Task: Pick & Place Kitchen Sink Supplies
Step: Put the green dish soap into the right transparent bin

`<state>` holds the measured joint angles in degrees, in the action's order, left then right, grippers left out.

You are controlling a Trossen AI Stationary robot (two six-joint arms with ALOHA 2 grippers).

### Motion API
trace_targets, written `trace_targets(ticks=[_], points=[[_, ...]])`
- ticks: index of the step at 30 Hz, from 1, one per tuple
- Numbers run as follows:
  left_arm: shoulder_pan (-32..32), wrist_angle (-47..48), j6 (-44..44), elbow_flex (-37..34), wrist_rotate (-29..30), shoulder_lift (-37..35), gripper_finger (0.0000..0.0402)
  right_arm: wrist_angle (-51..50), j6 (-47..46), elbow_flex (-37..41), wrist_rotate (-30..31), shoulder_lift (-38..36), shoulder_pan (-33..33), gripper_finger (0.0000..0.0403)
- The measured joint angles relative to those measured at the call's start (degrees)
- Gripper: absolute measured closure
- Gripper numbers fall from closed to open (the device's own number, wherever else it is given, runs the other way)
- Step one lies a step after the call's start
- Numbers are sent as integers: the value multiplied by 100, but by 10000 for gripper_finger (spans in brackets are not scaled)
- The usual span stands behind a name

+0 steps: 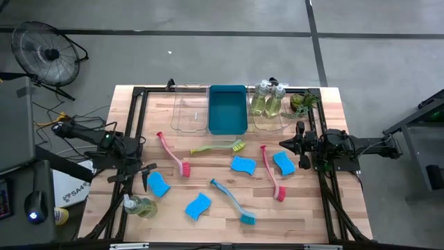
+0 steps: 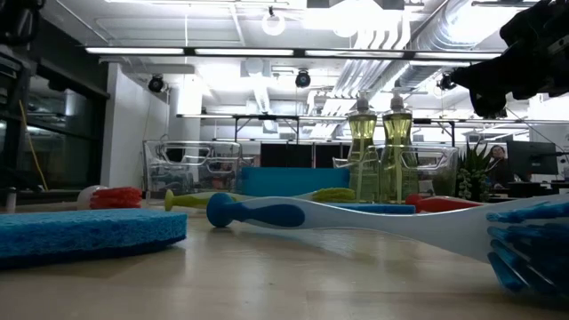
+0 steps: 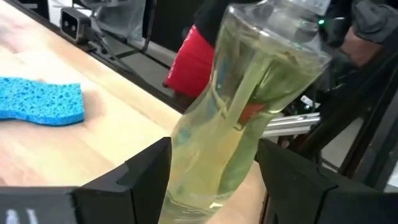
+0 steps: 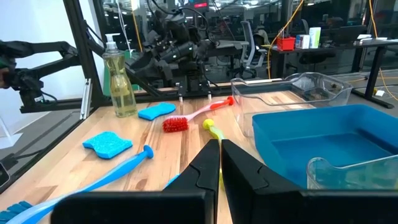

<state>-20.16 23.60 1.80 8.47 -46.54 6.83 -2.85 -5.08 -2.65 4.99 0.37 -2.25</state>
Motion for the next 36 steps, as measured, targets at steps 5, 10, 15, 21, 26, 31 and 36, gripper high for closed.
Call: trace_targets(ticks=[5,10,15,21,26,31,36], points=[[-292,-18,216,2,519,0,168,4,0,-3,0,-1,0,392],[-563,-18,249,3,962,0,167,9,0,-5,-1,-1,0,392],[-834,3,243,9,1257,0,149,9,0,-7,-2,-1,0,392],[-1193,32,357,11,1002,0,82,10,0,-9,-2,1,0,392],[-1552,15,365,11,1239,2,52,11,0,-14,-4,1,-1,392],[-1814,15,155,11,1885,4,50,11,0,-16,-4,0,0,392],[-1890,13,65,11,2293,4,50,11,0,-16,-4,-1,-1,392]])
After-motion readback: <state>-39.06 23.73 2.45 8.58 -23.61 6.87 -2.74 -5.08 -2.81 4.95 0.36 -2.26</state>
